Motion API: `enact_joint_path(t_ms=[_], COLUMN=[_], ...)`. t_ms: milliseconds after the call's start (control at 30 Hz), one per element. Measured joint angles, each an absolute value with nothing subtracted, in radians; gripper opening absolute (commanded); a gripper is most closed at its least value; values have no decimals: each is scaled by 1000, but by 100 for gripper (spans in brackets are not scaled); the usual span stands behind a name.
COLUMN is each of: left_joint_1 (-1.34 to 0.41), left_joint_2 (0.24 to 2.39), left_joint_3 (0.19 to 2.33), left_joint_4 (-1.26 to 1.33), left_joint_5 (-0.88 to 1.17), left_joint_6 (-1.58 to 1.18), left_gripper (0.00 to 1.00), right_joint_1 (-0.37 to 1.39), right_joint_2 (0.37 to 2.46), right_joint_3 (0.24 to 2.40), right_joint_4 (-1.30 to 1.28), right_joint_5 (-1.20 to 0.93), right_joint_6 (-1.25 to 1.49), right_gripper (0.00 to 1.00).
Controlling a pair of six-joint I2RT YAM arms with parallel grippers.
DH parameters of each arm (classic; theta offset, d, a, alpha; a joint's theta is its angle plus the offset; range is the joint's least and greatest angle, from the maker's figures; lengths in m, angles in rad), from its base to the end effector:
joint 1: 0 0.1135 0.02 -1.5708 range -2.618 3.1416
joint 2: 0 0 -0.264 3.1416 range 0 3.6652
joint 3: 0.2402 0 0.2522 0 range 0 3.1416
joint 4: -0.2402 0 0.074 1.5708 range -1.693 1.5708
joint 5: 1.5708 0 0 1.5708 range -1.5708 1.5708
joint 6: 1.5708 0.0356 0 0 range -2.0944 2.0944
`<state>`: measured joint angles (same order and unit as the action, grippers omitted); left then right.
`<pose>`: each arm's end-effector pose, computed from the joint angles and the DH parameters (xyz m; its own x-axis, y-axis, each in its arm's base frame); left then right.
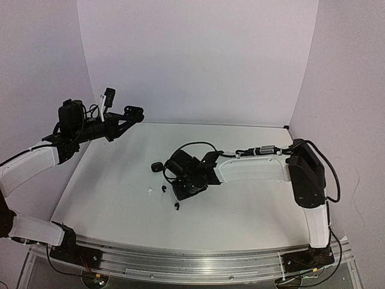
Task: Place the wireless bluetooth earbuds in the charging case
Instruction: Pick up the left earbud from the center of the board, then insert the left earbud into the left side groove of the charging case.
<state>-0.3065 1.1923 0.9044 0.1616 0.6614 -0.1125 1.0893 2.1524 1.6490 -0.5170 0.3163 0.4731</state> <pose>0.2562 -0.1040 0.3339 -0.2113 -0.0261 -0.9771 0.8004 0.5692 -0.1882 0.2251 0.4070 0.1766 -0.7008 -0.4062 -0.5864 -0.5029 0.8643 0.0023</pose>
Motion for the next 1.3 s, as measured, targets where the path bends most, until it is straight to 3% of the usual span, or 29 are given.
enact_joint_path(t_ms=[333,667,1300], left_joint_1=[-307,-340,-353], left_joint_2=[1193,1190,1170], left_joint_3=[887,843,803], left_joint_4=[200,326,432], left_joint_5=[716,807,958], left_joint_6=[-102,15,55], left_gripper=[0,0,0], right_joint_1=[1096,1223,1225], right_joint_2=[2039,1849,1972], right_joint_3=[1852,1918,1975], right_joint_4=[-491,-144,-16], right_joint_5=[466,475,433], right_joint_6=[283,-51,-218], right_gripper=[0,0,0])
